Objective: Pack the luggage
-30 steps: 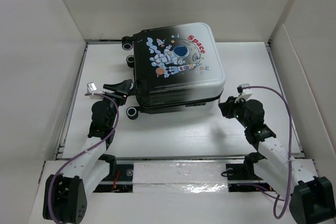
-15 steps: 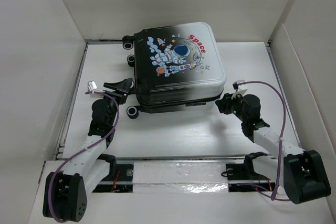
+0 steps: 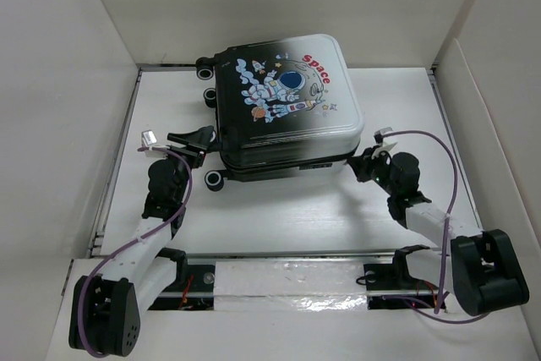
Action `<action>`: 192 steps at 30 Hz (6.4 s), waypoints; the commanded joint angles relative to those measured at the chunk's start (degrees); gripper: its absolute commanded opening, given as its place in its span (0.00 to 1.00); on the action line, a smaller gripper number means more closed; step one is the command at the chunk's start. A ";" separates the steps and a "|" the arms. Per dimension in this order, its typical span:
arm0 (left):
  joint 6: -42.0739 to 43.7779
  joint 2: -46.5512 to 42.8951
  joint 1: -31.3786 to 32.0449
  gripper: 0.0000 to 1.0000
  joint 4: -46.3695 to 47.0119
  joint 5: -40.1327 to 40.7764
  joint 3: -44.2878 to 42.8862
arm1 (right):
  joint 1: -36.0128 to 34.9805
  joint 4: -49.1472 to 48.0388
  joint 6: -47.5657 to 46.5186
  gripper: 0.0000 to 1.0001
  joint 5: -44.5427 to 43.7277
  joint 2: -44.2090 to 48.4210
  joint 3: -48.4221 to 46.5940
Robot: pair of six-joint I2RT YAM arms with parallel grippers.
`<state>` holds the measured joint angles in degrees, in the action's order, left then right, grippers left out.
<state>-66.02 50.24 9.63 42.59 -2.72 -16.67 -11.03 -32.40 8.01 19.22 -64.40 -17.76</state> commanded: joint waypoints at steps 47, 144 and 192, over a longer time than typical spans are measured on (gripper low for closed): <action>15.29 4.50 27.35 0.00 2.93 1.29 -5.91 | -29.43 19.28 -2.64 0.00 -14.66 2.24 -15.46; 75.26 42.49 7.42 0.00 -46.47 -11.79 -55.41 | -50.33 32.14 10.80 0.00 -32.76 45.07 3.79; 37.54 3.65 27.73 0.00 4.35 -2.02 -19.78 | -21.69 26.87 2.97 0.00 -18.99 30.57 -14.74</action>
<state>-26.46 60.75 33.67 32.62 7.75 -29.61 -33.69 8.19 14.44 -20.25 -32.93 -20.97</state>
